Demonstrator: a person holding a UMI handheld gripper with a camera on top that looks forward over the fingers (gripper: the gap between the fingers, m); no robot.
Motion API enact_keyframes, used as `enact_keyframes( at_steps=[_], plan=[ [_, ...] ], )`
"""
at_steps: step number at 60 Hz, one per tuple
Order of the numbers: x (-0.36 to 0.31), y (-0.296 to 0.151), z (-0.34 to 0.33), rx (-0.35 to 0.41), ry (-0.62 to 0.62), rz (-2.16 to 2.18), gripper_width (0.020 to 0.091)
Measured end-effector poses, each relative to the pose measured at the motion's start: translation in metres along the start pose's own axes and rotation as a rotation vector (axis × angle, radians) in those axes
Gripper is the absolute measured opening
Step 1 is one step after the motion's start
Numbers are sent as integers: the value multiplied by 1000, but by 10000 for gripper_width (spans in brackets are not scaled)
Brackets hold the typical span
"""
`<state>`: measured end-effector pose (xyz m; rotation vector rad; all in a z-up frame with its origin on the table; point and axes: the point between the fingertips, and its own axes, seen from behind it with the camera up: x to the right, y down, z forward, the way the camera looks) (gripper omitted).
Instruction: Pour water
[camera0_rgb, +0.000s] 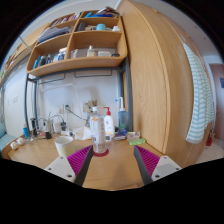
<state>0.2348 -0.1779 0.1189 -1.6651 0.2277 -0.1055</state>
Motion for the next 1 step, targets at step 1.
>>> enact_keyframes(
  at_steps=[1],
  plan=[
    [1, 0, 0, 2, 2, 3, 830]
  ],
)
